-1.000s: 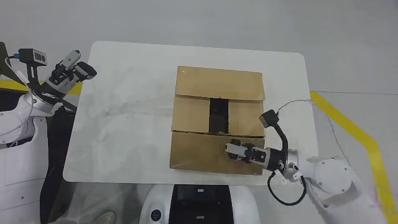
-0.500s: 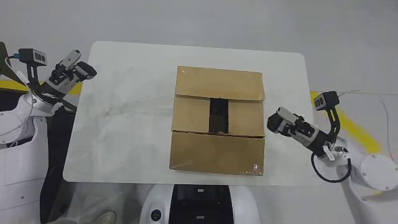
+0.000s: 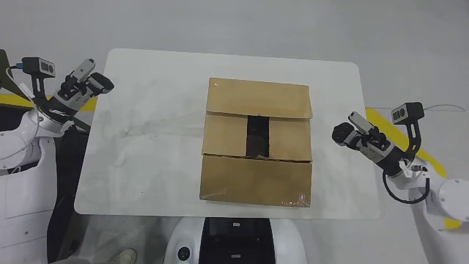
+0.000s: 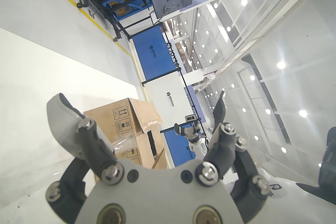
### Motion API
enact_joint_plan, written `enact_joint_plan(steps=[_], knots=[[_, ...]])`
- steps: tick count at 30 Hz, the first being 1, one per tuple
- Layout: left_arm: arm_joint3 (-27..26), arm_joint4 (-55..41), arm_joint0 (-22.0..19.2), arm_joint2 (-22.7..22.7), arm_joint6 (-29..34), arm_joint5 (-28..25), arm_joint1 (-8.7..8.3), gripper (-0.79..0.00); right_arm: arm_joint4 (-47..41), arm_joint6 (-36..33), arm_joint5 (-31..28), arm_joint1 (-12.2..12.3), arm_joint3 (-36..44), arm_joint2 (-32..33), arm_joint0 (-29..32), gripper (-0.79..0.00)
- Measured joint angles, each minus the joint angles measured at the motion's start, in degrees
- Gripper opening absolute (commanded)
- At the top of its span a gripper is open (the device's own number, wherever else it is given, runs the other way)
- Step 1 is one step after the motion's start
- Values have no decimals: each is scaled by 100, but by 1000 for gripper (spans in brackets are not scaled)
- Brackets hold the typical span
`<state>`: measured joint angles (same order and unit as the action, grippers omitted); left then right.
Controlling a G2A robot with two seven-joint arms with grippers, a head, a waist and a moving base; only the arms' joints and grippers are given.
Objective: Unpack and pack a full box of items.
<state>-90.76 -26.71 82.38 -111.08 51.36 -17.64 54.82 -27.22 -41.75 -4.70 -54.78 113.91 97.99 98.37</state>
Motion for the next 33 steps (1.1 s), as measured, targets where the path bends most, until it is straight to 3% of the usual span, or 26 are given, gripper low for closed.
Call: enact_joint_plan(steps=[8, 14, 20, 27, 33], knots=[[-31, 30, 2, 22, 0, 24, -1, 0, 1, 0, 0, 0, 0, 0, 0, 0], [-450, 65, -259, 422, 80, 345, -1, 0, 1, 0, 0, 0, 0, 0, 0, 0], [-545, 74, -743, 1023, 545, 411, -3, 0, 1, 0, 0, 0, 0, 0, 0, 0], [-413, -12, -1350, 2039, 1119, 644, 48, 0, 1, 0, 0, 0, 0, 0, 0, 0], [-268, 62, -1758, 2732, 1200, 647, 116, 0, 1, 0, 0, 0, 0, 0, 0, 0]])
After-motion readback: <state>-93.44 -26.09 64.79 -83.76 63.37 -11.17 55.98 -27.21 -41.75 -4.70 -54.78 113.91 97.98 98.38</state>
